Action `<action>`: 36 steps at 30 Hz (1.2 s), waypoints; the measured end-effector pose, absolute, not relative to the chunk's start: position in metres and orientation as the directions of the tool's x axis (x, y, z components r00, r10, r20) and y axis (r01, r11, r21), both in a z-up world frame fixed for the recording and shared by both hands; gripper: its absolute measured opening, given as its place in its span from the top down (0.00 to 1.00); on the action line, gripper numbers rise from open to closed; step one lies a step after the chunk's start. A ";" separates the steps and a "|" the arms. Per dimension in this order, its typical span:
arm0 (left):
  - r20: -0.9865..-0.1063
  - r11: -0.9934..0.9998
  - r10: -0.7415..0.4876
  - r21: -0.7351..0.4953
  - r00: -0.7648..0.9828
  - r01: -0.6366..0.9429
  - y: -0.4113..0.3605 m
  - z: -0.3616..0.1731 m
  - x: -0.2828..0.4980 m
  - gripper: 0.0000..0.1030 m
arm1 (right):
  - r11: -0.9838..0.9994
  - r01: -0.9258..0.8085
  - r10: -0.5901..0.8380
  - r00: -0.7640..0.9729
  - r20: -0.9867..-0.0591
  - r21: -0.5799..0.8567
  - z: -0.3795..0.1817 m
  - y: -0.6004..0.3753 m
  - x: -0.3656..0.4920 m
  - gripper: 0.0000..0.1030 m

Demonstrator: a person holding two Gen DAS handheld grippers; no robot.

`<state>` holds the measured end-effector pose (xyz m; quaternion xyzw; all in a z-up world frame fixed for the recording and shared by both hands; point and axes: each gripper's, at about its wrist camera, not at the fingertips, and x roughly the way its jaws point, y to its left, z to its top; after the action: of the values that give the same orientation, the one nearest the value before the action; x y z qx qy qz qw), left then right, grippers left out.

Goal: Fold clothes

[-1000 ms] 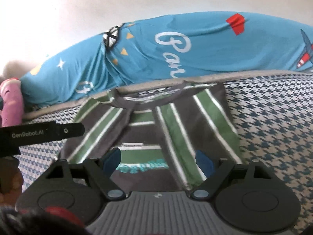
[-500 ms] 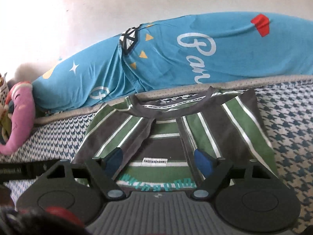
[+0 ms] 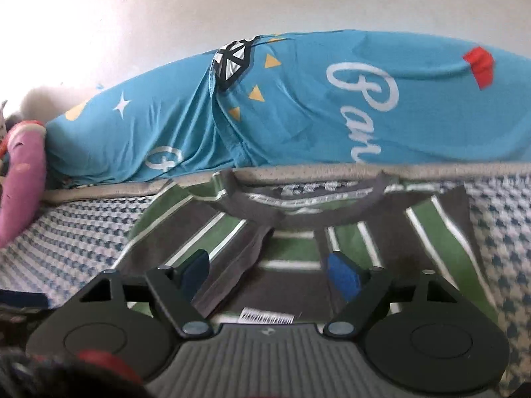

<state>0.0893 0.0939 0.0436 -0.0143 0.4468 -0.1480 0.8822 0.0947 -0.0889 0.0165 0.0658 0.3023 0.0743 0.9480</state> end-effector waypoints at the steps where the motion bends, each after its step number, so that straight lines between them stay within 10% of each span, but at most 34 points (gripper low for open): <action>1: -0.785 0.956 -0.274 -0.157 0.556 0.250 0.093 0.044 0.089 0.00 | 0.980 -0.098 0.179 0.806 -0.565 0.171 0.015 -0.090 0.098 0.23; 16: -0.802 0.957 -0.258 -0.134 0.539 0.258 0.091 0.038 0.091 0.00 | 0.982 -0.146 0.186 0.814 -0.551 0.116 -0.004 -0.075 0.121 0.49; 23: -0.810 0.959 -0.249 -0.129 0.531 0.254 0.091 0.035 0.093 0.00 | 0.985 -0.122 0.172 0.814 -0.554 0.125 -0.001 -0.075 0.120 0.90; 36: -0.807 0.962 -0.239 -0.123 0.540 0.242 0.092 0.037 0.092 0.00 | 0.982 -0.075 0.157 0.836 -0.525 0.173 0.014 -0.098 0.107 0.89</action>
<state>0.0921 0.0917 0.0370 0.0018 0.4596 -0.1372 0.8775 0.1067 -0.0976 0.0136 0.0729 0.2796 0.0607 0.9554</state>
